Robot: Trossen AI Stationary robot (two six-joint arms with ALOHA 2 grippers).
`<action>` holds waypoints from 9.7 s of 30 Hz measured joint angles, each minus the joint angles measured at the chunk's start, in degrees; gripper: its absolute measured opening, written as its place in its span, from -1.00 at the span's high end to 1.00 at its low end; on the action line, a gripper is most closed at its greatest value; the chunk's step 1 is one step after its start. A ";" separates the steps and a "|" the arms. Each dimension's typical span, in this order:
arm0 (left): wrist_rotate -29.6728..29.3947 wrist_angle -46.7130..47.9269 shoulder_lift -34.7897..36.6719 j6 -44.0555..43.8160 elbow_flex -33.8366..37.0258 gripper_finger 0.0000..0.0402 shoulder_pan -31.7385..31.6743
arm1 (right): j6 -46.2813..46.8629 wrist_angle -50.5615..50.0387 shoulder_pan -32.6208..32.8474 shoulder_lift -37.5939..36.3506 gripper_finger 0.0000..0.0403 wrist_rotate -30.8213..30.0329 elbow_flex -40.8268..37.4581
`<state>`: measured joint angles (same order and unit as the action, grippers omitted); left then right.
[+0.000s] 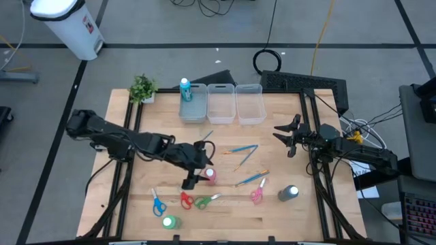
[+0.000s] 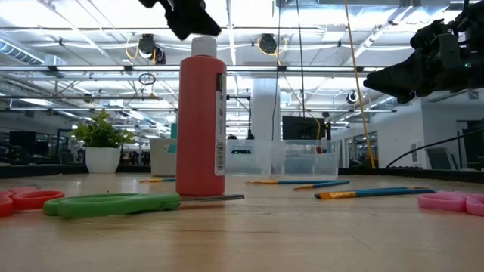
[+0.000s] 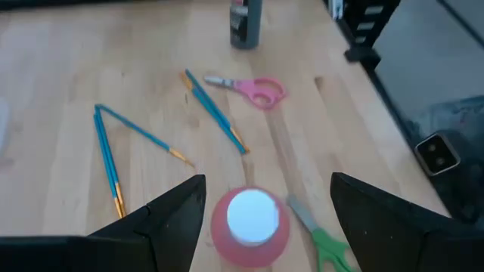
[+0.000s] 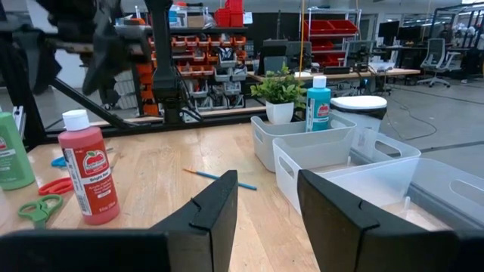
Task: Pick & Place Paint Supplies
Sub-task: Put the pink paint bottles into the gray bin
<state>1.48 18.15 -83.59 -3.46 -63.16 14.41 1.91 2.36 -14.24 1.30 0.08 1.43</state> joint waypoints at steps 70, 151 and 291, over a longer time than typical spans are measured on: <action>-3.91 3.06 -3.46 -0.02 0.04 0.04 0.72 | 0.00 0.01 -0.01 0.02 0.35 0.00 0.00; -3.41 0.13 -5.56 -2.24 0.09 0.37 0.48 | -0.01 0.79 -0.01 0.01 0.35 -0.02 0.00; -21.47 17.24 21.04 -6.27 0.00 0.39 -11.58 | 0.00 0.80 -0.02 0.04 0.35 -0.01 0.00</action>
<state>-20.00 35.39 -62.54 -9.74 -63.16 2.83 1.91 3.16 -14.26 1.34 0.08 1.43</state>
